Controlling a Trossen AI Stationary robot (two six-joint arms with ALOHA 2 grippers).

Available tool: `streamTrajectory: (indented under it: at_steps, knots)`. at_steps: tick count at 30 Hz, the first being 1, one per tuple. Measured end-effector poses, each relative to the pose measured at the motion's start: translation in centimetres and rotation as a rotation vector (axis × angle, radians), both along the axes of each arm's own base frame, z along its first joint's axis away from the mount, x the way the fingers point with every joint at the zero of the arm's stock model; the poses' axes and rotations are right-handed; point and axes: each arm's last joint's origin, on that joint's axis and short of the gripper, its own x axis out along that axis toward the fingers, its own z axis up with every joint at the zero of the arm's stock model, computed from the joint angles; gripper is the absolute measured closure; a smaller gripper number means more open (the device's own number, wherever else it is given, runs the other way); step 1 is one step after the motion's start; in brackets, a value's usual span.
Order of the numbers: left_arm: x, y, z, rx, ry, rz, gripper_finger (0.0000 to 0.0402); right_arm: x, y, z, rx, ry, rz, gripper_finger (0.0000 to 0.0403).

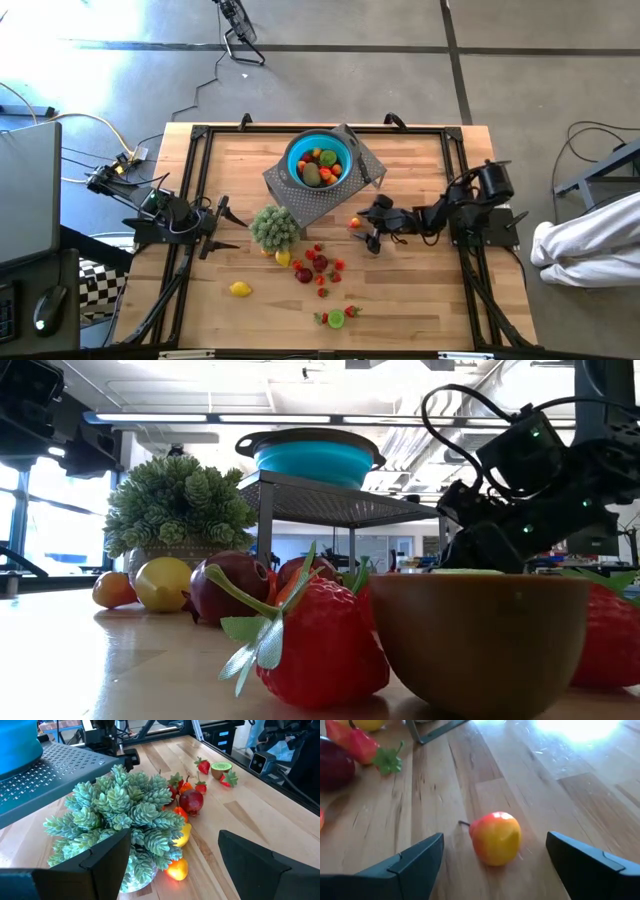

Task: Pick & Place Fruit
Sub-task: Put the pear into the blue strainer bowl on the shelf

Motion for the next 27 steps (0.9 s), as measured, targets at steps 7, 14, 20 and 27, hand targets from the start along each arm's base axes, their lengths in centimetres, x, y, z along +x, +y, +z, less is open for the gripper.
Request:
streamTrajectory:
  at_steps: [7, 14, 20, 27]
  knots:
    - [0.0, 0.0, 0.0, 0.0, 0.0, 0.0, 0.0107, 0.31, 0.0, 0.0, -0.014, 0.001, 0.014, 0.0066]
    - [0.0, 0.0, 0.0, 0.0, 0.0, 0.0, 0.0107, 0.3, -0.01, -0.02, -0.015, 0.004, 0.011, 0.0117]
    - [0.0, 0.0, 0.0, 0.0, 0.0, 0.0, 0.0107, 0.3, 0.0, -0.03, -0.013, 0.004, 0.016, 0.0155]
    - [0.0, 0.0, 0.0, 0.0, 0.0, 0.0, 0.0107, 0.29, 0.02, -0.04, -0.011, 0.004, 0.017, 0.0187]
